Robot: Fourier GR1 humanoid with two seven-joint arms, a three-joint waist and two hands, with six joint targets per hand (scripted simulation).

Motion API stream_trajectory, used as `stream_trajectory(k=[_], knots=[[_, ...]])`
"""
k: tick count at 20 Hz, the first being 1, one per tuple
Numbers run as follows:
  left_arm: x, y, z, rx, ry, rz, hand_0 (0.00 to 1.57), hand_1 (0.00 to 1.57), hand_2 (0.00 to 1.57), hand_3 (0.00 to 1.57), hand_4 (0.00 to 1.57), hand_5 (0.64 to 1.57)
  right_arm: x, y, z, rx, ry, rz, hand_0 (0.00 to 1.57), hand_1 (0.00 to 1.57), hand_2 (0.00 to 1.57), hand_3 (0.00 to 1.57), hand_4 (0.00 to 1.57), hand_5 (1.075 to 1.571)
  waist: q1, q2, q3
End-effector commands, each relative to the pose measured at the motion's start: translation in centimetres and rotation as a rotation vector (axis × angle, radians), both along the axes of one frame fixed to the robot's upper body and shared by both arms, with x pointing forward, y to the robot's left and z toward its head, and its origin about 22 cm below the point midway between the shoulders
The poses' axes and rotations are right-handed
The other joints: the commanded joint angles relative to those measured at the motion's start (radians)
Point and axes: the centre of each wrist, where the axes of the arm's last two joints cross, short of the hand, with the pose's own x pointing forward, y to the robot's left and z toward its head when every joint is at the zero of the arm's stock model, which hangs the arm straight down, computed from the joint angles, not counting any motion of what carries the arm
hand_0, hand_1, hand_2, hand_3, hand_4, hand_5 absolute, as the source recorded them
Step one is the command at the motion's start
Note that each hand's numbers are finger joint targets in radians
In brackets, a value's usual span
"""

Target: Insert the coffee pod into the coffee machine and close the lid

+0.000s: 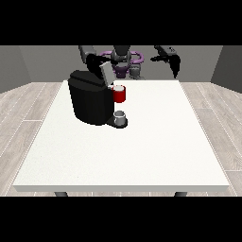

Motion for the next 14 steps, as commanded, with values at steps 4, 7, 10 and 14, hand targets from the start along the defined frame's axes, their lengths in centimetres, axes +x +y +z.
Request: stream_trajectory(k=[4, 7, 10, 14], knots=[[0.3, -0.5, 0.2, 0.027, -0.013, 0.006, 0.00, 0.00, 0.00, 0.00, 0.17, 1.571, 1.3, 1.4, 3.4, -0.085, -0.044, 0.061, 0.00, 0.00, 0.00, 0.00, 0.21, 1.571, 0.041, 0.023, -0.0016], [1.6, 0.1, 1.8, -0.008, -0.038, -0.042, 0.00, 0.00, 0.00, 0.00, 0.12, 1.571, 0.9, 3.6, 3.2, -0.106, -0.104, 0.058, 0.00, 0.00, 0.00, 0.00, 0.15, 1.571, 0.061, 0.066, -0.0019], [1.2, -0.5, 1.2, 0.007, -0.053, -0.041, 0.00, 0.00, 0.00, 0.00, 0.17, 1.571, 0.8, 3.6, 4.1, -0.122, -0.100, 0.039, 0.00, 0.00, 0.00, 0.00, 0.11, 1.571, 0.069, 0.050, -0.0020], [0.9, -1.6, 0.9, 0.018, -0.049, -0.050, 0.00, 0.00, 0.00, 0.00, 0.00, 1.571, 0.4, 3.2, 3.7, -0.085, -0.072, 0.076, 0.00, 0.00, 0.00, 0.00, 0.12, 1.571, 0.052, 0.014, -0.0015]])
